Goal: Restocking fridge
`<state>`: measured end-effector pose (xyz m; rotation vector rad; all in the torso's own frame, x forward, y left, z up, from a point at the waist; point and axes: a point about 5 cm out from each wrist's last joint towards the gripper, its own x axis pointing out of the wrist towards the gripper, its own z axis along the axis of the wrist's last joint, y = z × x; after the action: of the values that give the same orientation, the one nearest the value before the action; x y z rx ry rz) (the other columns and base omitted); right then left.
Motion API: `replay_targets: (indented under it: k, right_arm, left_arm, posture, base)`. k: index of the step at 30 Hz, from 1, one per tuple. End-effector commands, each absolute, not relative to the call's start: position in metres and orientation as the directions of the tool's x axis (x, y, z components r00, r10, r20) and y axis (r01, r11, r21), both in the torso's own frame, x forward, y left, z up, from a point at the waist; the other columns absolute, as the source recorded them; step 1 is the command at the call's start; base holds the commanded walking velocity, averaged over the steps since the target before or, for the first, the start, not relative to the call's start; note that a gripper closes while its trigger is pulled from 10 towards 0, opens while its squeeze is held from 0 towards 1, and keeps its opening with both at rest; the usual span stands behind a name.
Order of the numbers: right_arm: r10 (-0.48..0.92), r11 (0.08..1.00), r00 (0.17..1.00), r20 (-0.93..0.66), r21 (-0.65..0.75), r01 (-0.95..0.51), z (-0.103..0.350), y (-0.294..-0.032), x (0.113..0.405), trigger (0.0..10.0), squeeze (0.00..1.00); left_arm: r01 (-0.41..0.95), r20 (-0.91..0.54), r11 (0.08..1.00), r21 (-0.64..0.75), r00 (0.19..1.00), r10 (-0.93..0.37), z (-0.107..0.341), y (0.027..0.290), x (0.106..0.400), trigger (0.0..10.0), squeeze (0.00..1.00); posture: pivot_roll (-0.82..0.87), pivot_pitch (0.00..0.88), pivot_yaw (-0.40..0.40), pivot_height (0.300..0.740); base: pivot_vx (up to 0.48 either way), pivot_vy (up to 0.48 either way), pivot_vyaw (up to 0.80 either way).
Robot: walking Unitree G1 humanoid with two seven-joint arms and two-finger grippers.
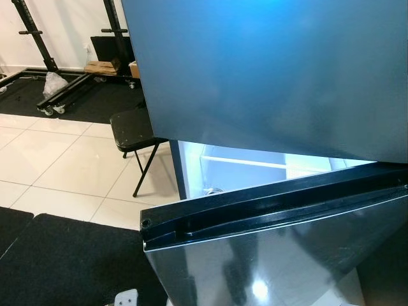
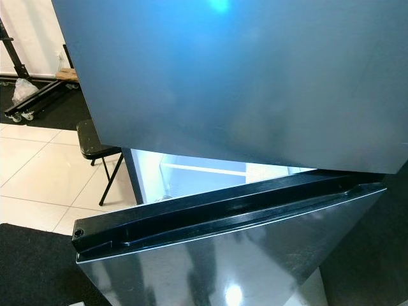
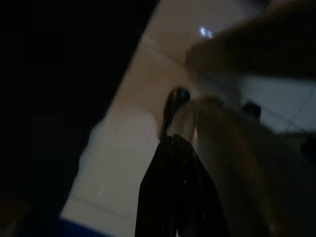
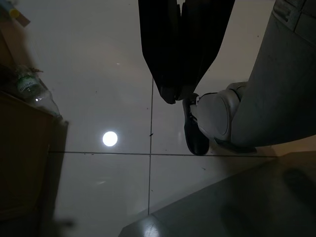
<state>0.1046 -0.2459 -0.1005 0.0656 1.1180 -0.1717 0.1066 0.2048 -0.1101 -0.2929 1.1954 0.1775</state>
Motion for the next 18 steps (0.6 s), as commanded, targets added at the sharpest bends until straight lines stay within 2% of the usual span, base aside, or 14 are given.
replay_targets:
  k: [1, 5, 6, 7, 11, 13, 18]
  right_arm:
    - [-0.096, 0.986, 0.418, -0.904, -0.027, 0.167, -0.102, -0.243, 0.102, 10.0, 0.0]
    - [-0.093, 0.986, 0.42, -0.903, -0.025, 0.164, -0.102, -0.243, 0.103, 10.0, 0.0]
    - [-0.09, 0.987, 0.421, -0.903, -0.025, 0.157, -0.102, -0.242, 0.104, 10.0, 0.0]
    - [-0.089, 0.988, 0.421, -0.903, -0.025, 0.155, -0.102, -0.242, 0.104, 10.0, 0.0]
    - [-0.088, 0.988, 0.421, -0.903, -0.024, 0.154, -0.102, -0.242, 0.103, 10.0, 0.0]
    - [-0.085, 0.988, 0.421, -0.903, -0.022, 0.153, -0.102, -0.241, 0.103, 10.0, 0.0]
    - [-0.083, 0.988, 0.423, -0.902, -0.02, 0.151, -0.102, -0.241, 0.103, 10.0, 0.0]
  left_arm:
    - [-0.271, -0.937, 0.952, -0.143, 0.346, -0.042, -0.111, 0.206, 0.101, 10.0, 0.0]
    - [-0.248, -0.896, 0.952, -0.178, 0.442, -0.052, -0.106, 0.209, 0.114, 10.0, 0.0]
    - [-0.286, -0.847, 0.936, -0.203, 0.531, -0.022, -0.099, 0.217, 0.128, 10.0, 0.0]
    - [-0.314, -0.824, 0.924, -0.219, 0.566, -0.003, -0.096, 0.221, 0.133, 10.0, 0.0]
    - [-0.372, -0.789, 0.897, -0.239, 0.613, 0.044, -0.09, 0.231, 0.142, 10.0, 0.0]
    - [-0.445, -0.751, 0.853, -0.272, 0.652, 0.101, -0.085, 0.242, 0.146, 10.0, 0.0]
    - [-0.523, -0.694, 0.782, -0.339, 0.701, 0.167, -0.079, 0.253, 0.151, 10.0, 0.0]
  posture:
    - [-0.02, 0.0, 0.011, 0.74]
    - [-0.02, 0.0, 0.011, 0.74]
    - [-0.01, 0.0, 0.01, 0.74]
    - [-0.01, 0.0, 0.01, 0.74]
    - [-0.01, 0.0, 0.01, 0.74]
    - [-0.01, 0.0, 0.013, 0.74]
    - [-0.01, 0.0, 0.011, 0.74]
  base:
    - [0.0, 0.0, 0.0]
    - [0.0, 0.0, 0.0]
    - [0.0, 0.0, 0.0]
    - [0.0, 0.0, 0.0]
    - [0.0, 0.0, 0.0]
    - [0.0, 0.0, 0.0]
    - [0.0, 0.0, 0.0]
